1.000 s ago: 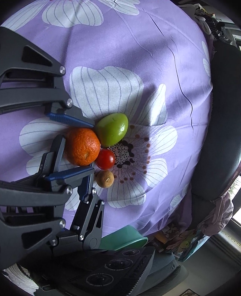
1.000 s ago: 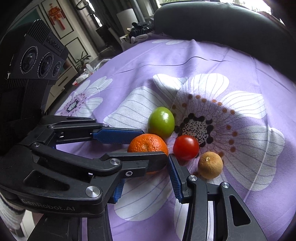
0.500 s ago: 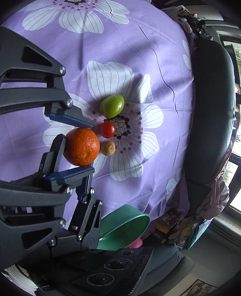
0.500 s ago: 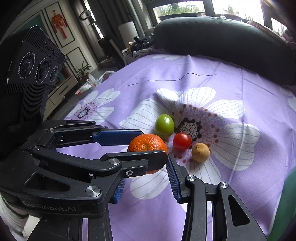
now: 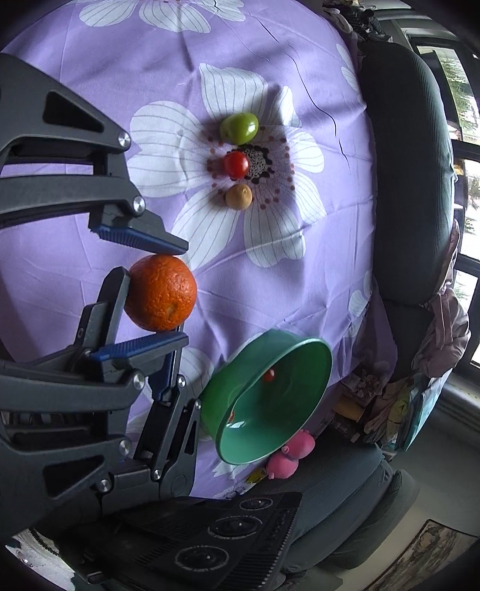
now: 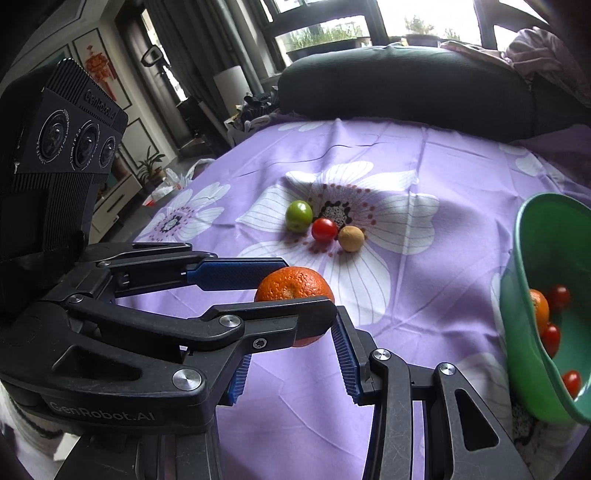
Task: Organize fruits
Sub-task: 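Lift the orange and carry it toward the green bowl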
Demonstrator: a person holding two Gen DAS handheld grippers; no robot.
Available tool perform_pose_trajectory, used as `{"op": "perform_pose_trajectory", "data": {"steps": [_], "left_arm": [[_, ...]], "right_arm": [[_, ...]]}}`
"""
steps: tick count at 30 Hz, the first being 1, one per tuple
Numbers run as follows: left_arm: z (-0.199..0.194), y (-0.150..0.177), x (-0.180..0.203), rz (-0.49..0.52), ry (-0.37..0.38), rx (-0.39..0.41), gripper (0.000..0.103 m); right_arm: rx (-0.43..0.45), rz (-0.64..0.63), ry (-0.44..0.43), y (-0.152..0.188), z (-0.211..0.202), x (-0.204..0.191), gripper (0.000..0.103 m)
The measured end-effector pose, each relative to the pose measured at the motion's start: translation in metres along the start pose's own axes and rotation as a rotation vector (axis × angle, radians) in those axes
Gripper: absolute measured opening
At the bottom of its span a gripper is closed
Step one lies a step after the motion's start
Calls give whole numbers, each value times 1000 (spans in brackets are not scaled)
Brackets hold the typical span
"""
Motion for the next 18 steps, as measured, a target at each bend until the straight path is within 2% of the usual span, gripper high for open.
{"op": "perform_pose_trajectory", "data": {"steps": [6,18], "left_arm": [[8,-8,37,76,32,5,43],[40,-43,102,208,127,18,43]], "right_arm": [[47,40,51,9,-30,19,44],[152,122,181,11,-83,75,44]]}}
Point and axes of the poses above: each gripper's, at about its wrist camera, not at the fingertips, and z roughly the way its jaws point, x to its right, y to its underside, the point moved 7 cm from there along z, roughly the way its jaws point, and after that the axes turned 5 degrees about -z, right-handed, at the moved point
